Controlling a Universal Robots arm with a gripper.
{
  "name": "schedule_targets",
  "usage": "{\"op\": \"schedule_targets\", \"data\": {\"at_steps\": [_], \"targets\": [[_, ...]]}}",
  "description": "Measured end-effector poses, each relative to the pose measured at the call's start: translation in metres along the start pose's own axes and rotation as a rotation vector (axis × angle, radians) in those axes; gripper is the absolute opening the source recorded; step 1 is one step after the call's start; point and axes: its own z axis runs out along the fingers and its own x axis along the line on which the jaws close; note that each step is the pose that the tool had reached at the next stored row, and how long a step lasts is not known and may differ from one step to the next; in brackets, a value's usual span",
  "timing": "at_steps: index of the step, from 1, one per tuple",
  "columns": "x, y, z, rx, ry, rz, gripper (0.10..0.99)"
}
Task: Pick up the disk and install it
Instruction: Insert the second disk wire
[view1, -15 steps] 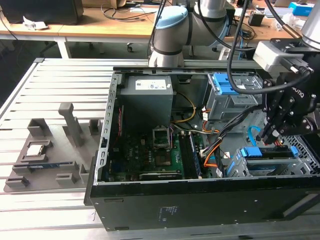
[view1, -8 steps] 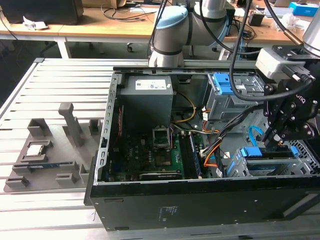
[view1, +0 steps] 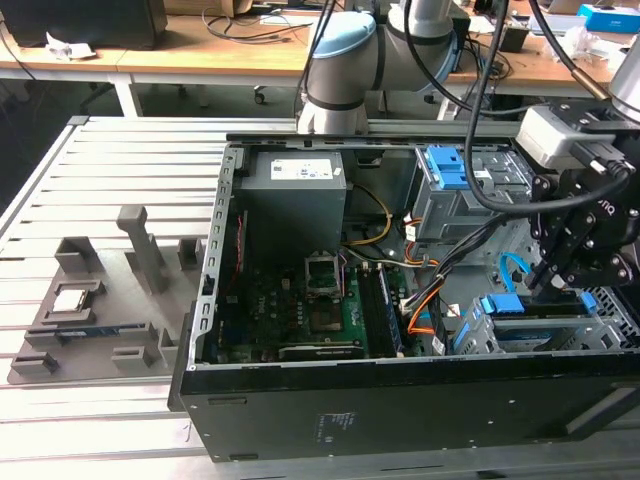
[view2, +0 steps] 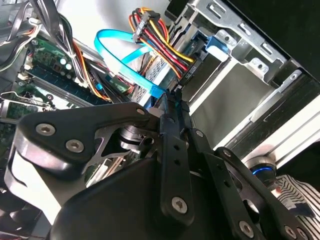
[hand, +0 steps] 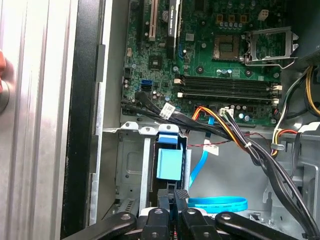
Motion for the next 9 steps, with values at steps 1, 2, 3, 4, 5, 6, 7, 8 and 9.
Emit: {"op": "schedule_targets", "data": {"at_steps": [1,2,3,4,5,6,7,8,9], "targets": [[0.0000,-0.0006,0.0005,0.000,0.0000,0.000,0.161],[0.0000,-0.0011,0.0009,0.000,0.0001,0.000,0.161],[0.0000,-0.0016,0.0014,0.000,0.0001,0.000,0.161],[0.0000,-0.0016,0.0016,0.000,0.0001,0.000,0.161],[0.0000,-0.0016,0.0019,0.000,-0.0006,0.000,0.161],[-0.0001,-0.0017,0.0021,0.000,-0.0019,0.000,0.161],[-0.0001,-0.0017,0.0022,0.000,-0.0028,0.000,0.161],[-0.0001,-0.0017,0.0022,0.000,-0.0034,0.000,0.161],[-0.0001,-0.0017,0.0022,0.000,-0.0038,0.000,0.161]]}}
